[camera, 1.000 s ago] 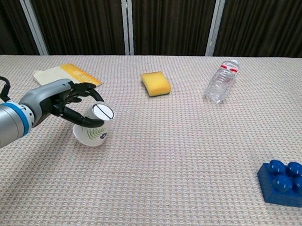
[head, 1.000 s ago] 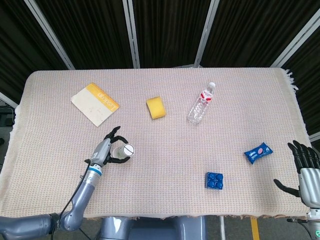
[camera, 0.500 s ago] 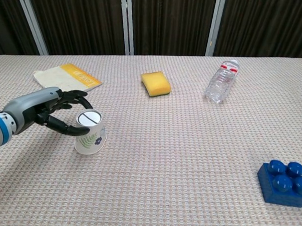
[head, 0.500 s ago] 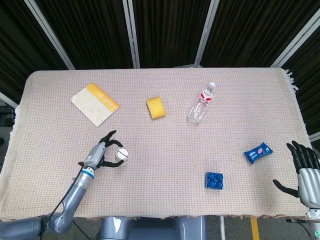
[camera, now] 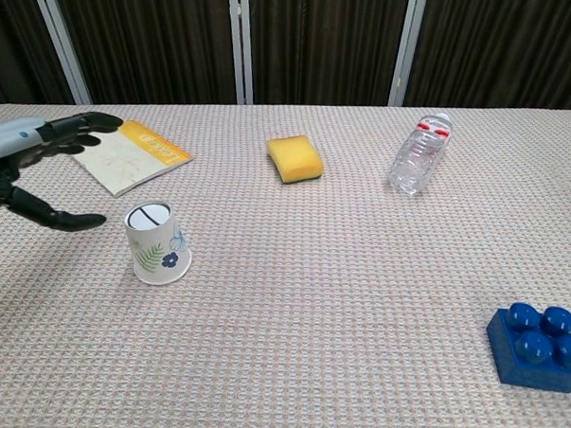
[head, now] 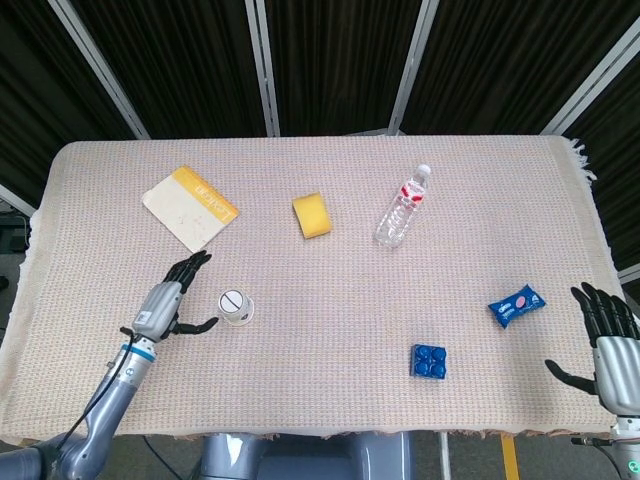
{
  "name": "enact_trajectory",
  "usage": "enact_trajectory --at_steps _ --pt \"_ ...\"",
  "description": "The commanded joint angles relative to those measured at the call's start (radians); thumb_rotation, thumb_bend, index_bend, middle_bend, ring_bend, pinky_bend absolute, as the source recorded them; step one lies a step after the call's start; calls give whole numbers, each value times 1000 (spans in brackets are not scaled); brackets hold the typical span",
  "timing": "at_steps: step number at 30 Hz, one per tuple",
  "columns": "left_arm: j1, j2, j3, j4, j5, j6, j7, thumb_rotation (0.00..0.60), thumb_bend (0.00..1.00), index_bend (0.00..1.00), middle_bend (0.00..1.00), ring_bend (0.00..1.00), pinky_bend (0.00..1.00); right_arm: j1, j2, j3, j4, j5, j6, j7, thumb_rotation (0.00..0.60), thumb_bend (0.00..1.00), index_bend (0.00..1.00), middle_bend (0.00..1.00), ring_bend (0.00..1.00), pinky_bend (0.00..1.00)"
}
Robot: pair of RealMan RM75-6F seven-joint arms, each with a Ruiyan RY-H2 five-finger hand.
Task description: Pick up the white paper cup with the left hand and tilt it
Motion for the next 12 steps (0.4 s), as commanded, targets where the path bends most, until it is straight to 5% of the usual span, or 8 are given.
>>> enact_trajectory --at_steps 1,8,12 --pt "71 95 78 -21 80 119 190 600 173 0 0 0 0 2 -1 -1 2 0 -4 -7 600 56 0 0 0 0" --pt "206 159 163 -71 85 278 504 600 162 0 0 0 0 7 9 -2 -4 10 -23 -17 600 56 0 0 0 0" --pt "270 182 176 -76 95 364 526 600 142 0 0 0 0 7 13 -1 -7 8 -19 -7 600 51 0 0 0 0"
